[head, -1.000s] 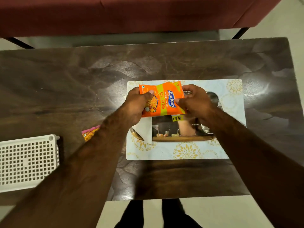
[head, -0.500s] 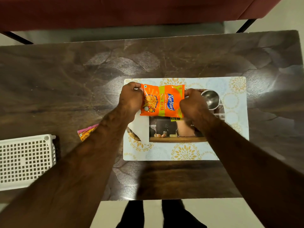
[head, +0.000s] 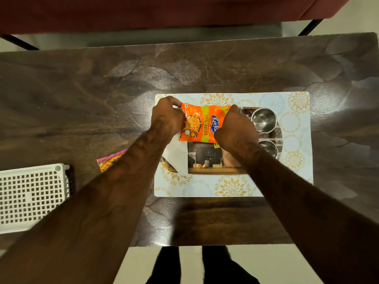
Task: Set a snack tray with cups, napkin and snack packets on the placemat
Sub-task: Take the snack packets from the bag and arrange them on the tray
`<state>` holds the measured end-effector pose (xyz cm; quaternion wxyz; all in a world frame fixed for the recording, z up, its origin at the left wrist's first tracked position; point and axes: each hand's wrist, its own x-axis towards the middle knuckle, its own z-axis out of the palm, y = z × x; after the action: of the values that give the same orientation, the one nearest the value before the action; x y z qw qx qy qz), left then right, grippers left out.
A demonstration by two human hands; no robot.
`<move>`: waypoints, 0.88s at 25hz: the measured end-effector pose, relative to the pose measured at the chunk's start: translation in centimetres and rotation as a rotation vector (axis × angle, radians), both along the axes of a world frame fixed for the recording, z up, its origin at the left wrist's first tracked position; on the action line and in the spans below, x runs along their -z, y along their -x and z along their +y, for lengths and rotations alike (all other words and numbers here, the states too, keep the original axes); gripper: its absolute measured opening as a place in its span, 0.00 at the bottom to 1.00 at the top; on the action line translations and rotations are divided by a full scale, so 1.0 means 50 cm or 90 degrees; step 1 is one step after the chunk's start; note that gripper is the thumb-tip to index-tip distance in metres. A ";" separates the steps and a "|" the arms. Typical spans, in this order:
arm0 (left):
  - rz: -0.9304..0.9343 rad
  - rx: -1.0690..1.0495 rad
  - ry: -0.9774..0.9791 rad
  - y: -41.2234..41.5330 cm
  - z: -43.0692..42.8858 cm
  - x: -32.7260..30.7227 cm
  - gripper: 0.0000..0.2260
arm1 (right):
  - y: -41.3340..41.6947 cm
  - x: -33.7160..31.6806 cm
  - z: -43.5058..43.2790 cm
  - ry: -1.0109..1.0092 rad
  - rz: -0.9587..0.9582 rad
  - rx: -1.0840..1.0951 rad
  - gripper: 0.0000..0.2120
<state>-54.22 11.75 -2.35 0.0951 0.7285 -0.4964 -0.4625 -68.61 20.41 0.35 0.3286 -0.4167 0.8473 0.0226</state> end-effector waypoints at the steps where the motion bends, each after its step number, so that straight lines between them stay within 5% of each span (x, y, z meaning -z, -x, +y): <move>1: 0.007 -0.004 -0.007 0.000 -0.001 0.000 0.07 | 0.001 0.002 -0.001 0.013 0.001 0.016 0.30; 12: -0.022 0.045 0.068 -0.079 0.011 -0.023 0.12 | 0.000 -0.018 0.015 0.077 0.089 -0.047 0.23; 22: -0.075 -0.066 -0.060 -0.390 0.064 -0.034 0.08 | -0.260 -0.061 0.017 -0.018 -0.317 -0.231 0.14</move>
<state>-34.70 14.96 -0.65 0.0556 0.7826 -0.4406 -0.4363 -55.63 21.25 3.38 0.5226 -0.5492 0.6520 -0.0104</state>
